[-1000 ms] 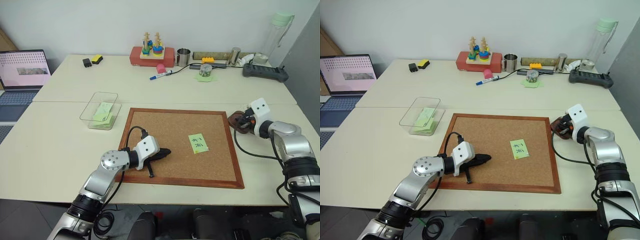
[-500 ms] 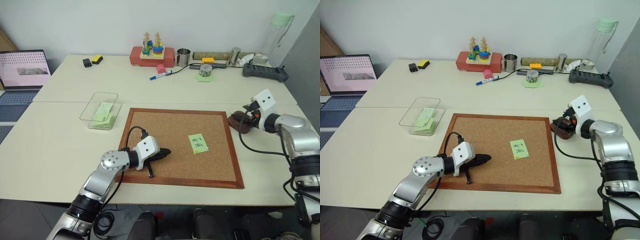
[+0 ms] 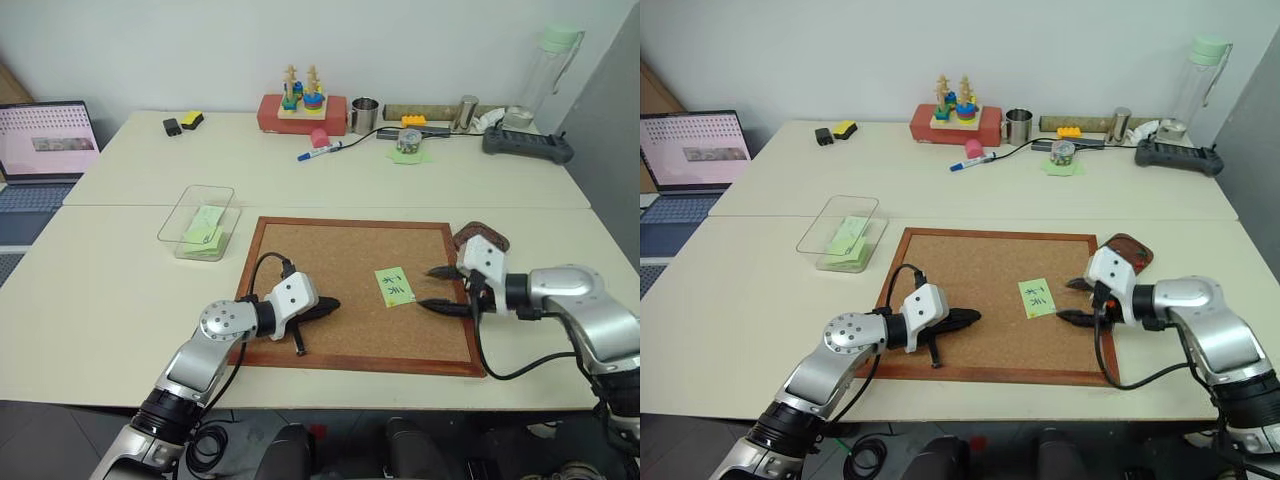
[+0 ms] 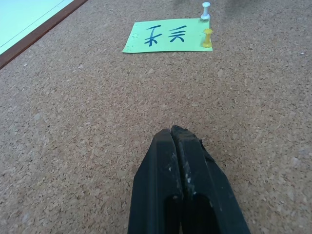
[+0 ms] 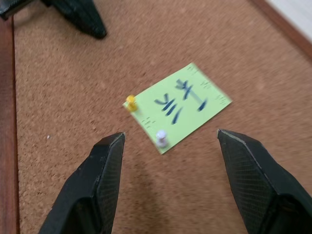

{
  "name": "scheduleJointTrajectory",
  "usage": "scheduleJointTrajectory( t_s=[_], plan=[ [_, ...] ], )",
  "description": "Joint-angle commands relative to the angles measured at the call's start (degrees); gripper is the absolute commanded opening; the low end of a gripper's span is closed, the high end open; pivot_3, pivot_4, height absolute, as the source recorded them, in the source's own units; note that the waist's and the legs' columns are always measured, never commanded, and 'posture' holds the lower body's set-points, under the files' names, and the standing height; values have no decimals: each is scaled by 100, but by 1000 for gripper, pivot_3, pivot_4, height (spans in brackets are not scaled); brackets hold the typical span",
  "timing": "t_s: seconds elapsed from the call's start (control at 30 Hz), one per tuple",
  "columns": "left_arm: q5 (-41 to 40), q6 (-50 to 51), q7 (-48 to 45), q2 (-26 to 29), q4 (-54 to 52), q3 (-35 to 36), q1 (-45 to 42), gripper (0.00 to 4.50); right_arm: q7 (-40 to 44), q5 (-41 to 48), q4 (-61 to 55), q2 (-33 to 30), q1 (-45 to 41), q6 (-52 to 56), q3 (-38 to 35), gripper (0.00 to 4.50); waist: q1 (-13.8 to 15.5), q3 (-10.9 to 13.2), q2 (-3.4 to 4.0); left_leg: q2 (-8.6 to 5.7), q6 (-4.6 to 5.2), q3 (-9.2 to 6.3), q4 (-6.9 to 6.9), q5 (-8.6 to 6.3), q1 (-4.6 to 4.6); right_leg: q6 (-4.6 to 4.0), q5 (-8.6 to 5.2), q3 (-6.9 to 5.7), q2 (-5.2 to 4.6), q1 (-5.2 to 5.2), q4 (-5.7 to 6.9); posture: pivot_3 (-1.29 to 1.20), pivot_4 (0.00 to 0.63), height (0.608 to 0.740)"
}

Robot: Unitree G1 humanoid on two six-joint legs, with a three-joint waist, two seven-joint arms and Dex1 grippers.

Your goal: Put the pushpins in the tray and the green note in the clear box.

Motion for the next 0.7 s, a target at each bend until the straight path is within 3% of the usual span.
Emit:
scheduleJointTrajectory(
  t_s=[0.03, 0.1, 0.47, 0.7],
  plan=[
    [176, 109, -46, 74, 171, -99, 95, 0, -60, -61, 118, 138, -88, -258, -13, 3148, 1, 0, 0, 0, 0, 0, 1, 0, 0, 0, 0, 0, 0, 0, 1, 0, 150, 740],
    [172, 118, -43, 78, 162, -98, 104, 0, -61, -76, 209, 225, -114, -300, 19, 3148, 1, 0, 0, 0, 0, -1, 1, 0, 0, 0, 0, -1, 0, 1, 0, 0, 150, 740],
    [177, 134, -37, 86, 153, -97, 113, 0, -10, -138, 552, 344, -192, -457, 74, 1055, 0, 0, 0, 0, 0, -2, 0, 0, 0, -15, 9, -3, 0, 1, -1, 0, 150, 740],
    [166, 149, -44, 89, 146, -95, 127, 0, -16, -148, 546, 348, -206, -427, 74, 16, 0, 0, 0, 0, 0, -2, 0, 0, 0, -14, 8, -2, 0, 1, 0, 0, 150, 740]
  ],
)
